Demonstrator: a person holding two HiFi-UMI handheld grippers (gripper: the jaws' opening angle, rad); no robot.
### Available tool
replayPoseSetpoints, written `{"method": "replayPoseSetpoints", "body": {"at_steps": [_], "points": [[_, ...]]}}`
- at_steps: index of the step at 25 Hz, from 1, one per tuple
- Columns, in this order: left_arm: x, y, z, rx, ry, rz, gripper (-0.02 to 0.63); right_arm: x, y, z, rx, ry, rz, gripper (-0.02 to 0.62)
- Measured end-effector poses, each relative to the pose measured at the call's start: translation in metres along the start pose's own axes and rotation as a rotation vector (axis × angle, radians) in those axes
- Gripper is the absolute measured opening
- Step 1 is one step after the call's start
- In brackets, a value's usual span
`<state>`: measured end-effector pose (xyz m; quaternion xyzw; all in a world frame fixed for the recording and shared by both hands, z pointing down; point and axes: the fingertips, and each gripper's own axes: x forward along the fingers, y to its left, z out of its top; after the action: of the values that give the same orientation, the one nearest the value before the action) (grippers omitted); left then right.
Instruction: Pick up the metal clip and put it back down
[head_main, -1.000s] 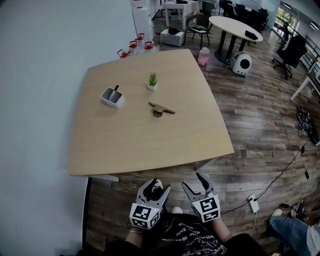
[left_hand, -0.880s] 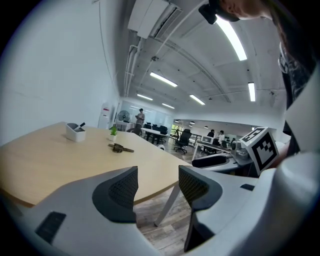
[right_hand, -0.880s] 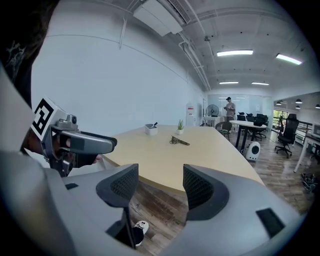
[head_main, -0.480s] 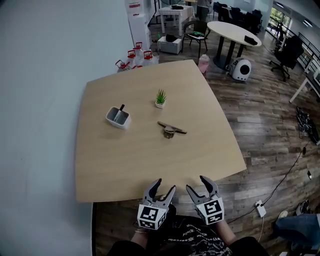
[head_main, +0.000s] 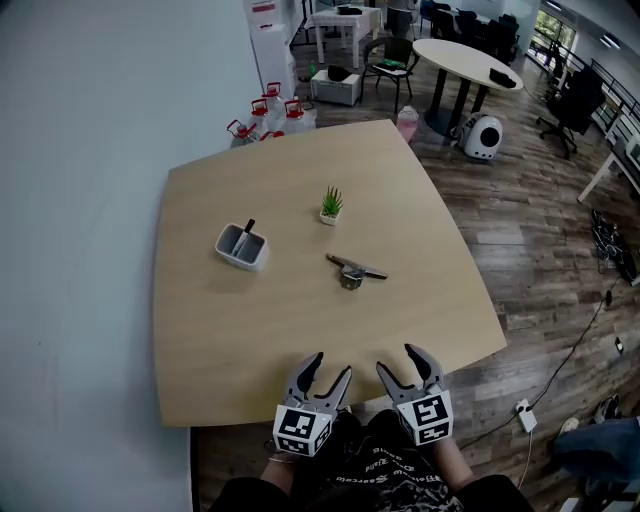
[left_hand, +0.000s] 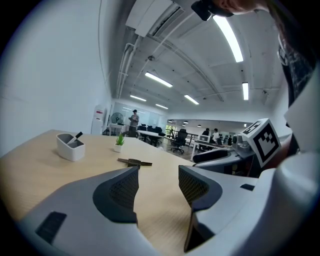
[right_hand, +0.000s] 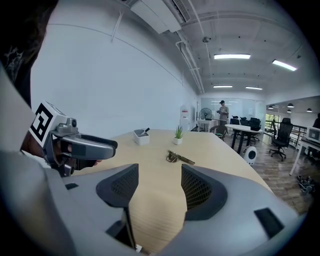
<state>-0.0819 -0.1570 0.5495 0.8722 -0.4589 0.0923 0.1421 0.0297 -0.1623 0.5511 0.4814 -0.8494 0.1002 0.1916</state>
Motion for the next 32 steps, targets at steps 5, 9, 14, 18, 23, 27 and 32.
{"method": "replayPoseSetpoints", "body": {"at_steps": [5,9,14,18,23,27,32], "points": [[0.005,0.016,0.007,-0.016,-0.007,0.023,0.244,0.017,-0.007,0.018,-0.027,-0.003,-0.008,0.284],[0.009,0.023,0.01,-0.006,-0.002,0.033,0.244,0.031,-0.015,0.032,-0.06,-0.01,-0.006,0.284],[0.014,0.028,0.013,-0.018,0.008,0.061,0.244,0.056,-0.022,0.048,-0.117,0.017,0.057,0.284],[0.014,0.038,0.022,-0.019,0.005,0.104,0.244,0.079,-0.031,0.064,-0.157,0.036,0.073,0.284],[0.013,0.05,0.027,-0.04,-0.003,0.141,0.245,0.119,-0.034,0.065,-0.202,0.125,0.147,0.284],[0.01,0.058,0.026,-0.056,0.001,0.192,0.249,0.144,-0.038,0.075,-0.265,0.142,0.172,0.284],[0.003,0.061,0.026,-0.072,0.008,0.239,0.253,0.171,-0.045,0.072,-0.315,0.22,0.207,0.284]]}}
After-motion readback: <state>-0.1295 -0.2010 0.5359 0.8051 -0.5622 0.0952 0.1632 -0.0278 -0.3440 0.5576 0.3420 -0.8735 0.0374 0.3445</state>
